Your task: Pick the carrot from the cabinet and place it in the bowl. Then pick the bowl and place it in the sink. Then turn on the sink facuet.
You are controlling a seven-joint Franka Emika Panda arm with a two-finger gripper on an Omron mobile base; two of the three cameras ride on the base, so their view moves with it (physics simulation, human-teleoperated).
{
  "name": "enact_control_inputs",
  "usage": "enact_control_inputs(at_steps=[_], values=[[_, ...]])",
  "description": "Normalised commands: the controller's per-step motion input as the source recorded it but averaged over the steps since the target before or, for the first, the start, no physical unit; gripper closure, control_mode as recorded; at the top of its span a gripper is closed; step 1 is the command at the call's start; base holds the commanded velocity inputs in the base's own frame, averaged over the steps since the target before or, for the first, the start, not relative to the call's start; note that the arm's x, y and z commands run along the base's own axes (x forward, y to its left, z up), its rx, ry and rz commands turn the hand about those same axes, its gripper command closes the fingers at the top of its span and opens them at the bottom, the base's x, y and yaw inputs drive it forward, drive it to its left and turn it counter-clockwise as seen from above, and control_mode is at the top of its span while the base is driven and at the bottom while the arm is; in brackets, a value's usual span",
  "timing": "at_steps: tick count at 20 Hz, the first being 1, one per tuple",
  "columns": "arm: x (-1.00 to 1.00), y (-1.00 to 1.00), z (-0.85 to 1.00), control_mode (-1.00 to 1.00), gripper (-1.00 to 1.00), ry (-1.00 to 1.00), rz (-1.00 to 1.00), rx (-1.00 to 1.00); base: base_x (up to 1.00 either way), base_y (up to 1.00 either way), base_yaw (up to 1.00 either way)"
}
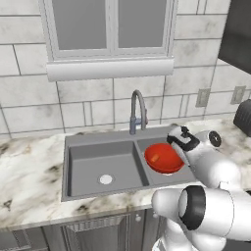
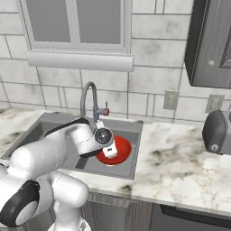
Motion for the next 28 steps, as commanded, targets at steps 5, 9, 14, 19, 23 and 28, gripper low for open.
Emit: enact_control_inputs(at_steps=[5, 9, 14, 19, 23, 28], values=[[-0.27, 0.0, 1.0, -1.0, -1.0, 0.05, -0.04, 0.18, 0.0, 0.0, 0.0], [-0.17, 0.0, 0.88, -1.0, -1.0, 0.27, 0.0, 0.26, 0.0, 0.0, 0.0], [-0.08, 0.18, 0.21, -1.0, -1.0, 0.2, 0.08, 0.12, 0.0, 0.0, 0.0], [0.0, 0.04, 0.05, -1.0, -1.0, 0.09, -0.03, 0.22, 0.0, 0.0, 0.0], [0.0, 0.24, 0.08, -1.0, -1.0, 0.0, -0.16, 0.43, 0.0, 0.0, 0.0], [0.18, 0.43, 0.0, -1.0, -1.0, -0.01, -0.27, 0.46, 0.0, 0.0, 0.0]])
